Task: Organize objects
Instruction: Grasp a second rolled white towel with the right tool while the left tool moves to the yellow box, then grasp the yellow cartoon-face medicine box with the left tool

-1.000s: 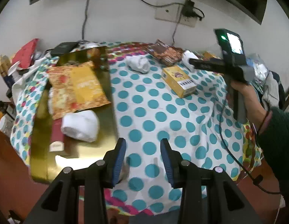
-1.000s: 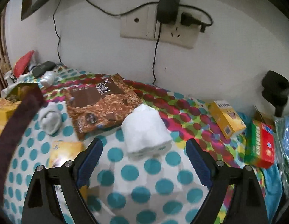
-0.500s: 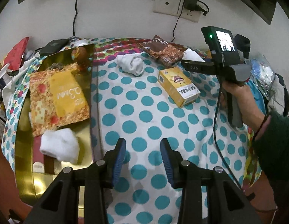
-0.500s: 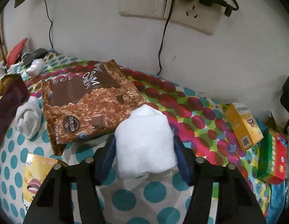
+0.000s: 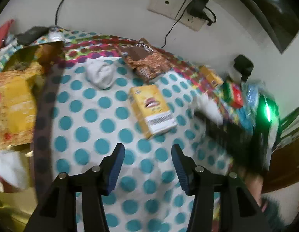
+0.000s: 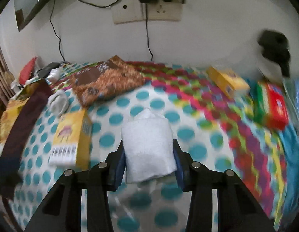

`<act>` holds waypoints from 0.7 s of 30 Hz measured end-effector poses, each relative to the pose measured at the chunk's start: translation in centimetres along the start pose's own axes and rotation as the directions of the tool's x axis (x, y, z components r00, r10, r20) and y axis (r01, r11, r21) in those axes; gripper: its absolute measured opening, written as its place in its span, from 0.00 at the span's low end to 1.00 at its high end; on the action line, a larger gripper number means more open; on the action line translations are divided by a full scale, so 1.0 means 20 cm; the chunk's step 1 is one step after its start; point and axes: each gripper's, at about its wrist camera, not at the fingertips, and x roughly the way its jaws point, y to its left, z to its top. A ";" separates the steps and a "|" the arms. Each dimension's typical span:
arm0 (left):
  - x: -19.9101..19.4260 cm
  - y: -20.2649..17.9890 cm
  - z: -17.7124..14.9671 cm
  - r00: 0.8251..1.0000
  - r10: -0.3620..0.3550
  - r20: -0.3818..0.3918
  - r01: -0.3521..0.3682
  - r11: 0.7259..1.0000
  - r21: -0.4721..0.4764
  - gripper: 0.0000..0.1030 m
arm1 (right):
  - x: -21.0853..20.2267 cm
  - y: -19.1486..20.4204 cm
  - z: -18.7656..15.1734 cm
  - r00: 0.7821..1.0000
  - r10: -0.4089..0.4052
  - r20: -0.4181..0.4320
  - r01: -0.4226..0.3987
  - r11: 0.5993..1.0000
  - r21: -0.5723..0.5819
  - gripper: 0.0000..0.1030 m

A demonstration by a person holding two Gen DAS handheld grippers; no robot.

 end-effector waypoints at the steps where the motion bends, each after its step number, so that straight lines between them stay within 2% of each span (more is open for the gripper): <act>1: 0.01 -0.01 0.02 1.000 -0.002 -0.001 0.002 1.000 -0.011 0.51 | -0.02 0.00 -0.04 1.000 0.002 -0.002 -0.002 1.000 0.008 0.40; 6: 0.14 -0.06 0.14 0.999 0.023 -0.039 -0.024 0.999 -0.035 0.54 | -0.05 0.02 -0.11 0.999 -0.022 0.025 0.022 1.000 -0.016 0.42; 9: 0.21 -0.09 0.18 0.994 0.092 -0.055 -0.092 0.996 -0.003 0.54 | -0.03 0.04 -0.11 0.999 -0.036 0.011 0.037 0.999 -0.035 0.42; 11: 0.25 -0.11 0.21 0.990 0.132 -0.057 -0.133 0.991 -0.017 0.54 | -0.04 0.05 -0.11 0.999 -0.042 0.012 0.042 0.998 -0.042 0.42; 15: 0.30 -0.13 0.25 0.986 0.152 -0.066 -0.156 0.986 -0.052 0.54 | -0.03 0.05 -0.11 0.999 -0.034 0.011 0.034 0.999 -0.039 0.44; 21: 0.37 -0.18 0.30 0.966 0.249 -0.070 -0.251 0.968 -0.013 0.54 | -0.02 0.05 -0.11 1.000 -0.020 0.007 0.021 0.999 -0.031 0.46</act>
